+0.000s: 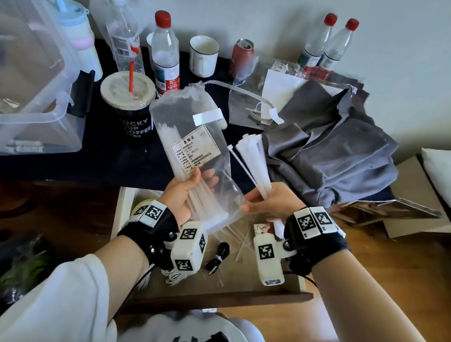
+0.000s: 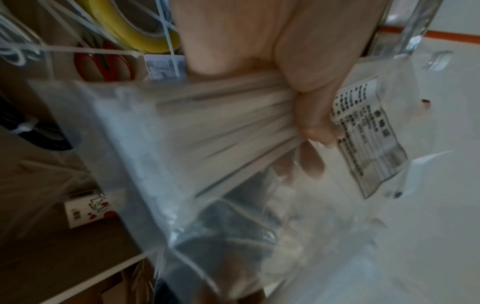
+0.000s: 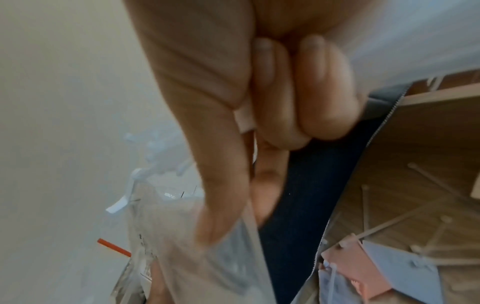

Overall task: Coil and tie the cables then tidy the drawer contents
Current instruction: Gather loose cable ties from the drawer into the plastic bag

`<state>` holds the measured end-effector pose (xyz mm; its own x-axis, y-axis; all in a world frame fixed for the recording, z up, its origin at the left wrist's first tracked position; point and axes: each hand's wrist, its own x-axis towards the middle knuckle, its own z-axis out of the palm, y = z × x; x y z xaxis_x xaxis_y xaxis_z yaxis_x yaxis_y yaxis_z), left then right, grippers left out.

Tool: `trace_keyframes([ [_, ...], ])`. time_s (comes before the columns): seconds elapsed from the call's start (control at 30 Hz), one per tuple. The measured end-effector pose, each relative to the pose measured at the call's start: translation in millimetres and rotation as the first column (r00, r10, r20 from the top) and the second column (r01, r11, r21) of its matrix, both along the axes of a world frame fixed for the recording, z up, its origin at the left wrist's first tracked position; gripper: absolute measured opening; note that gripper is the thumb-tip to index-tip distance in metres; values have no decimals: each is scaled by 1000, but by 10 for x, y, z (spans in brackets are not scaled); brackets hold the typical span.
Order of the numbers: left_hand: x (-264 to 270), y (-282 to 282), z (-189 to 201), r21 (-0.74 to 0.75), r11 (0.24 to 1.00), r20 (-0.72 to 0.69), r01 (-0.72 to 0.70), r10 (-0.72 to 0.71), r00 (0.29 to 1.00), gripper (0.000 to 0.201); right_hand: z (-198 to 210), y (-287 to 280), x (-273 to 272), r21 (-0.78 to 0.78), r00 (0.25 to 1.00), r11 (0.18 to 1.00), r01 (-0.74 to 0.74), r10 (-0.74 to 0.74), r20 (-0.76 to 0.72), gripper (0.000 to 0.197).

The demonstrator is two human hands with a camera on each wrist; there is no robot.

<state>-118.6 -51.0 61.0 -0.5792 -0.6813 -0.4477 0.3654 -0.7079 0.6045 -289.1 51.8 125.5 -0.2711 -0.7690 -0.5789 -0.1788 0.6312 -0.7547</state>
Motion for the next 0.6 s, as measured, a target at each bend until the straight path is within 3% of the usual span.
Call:
trace_keyframes([
  [0.13,-49,8,53,-25,999,-19,-38,38,999,23,-142,124,-34,-85,947,951,296,-281,154,15],
  [0.27,-85,-31,152,-76,997,-2,-19,19,1000,23,-188,190,-34,-92,937,943,318,-299,179,16],
  [0.43,16,-12,219,-169,980,66,108,-98,993,14,-89,205,-79,-164,962,948,274,-268,59,6],
  [0.6,111,161,131,-222,953,107,206,-186,977,15,169,-78,-57,-389,890,804,450,-438,125,19],
])
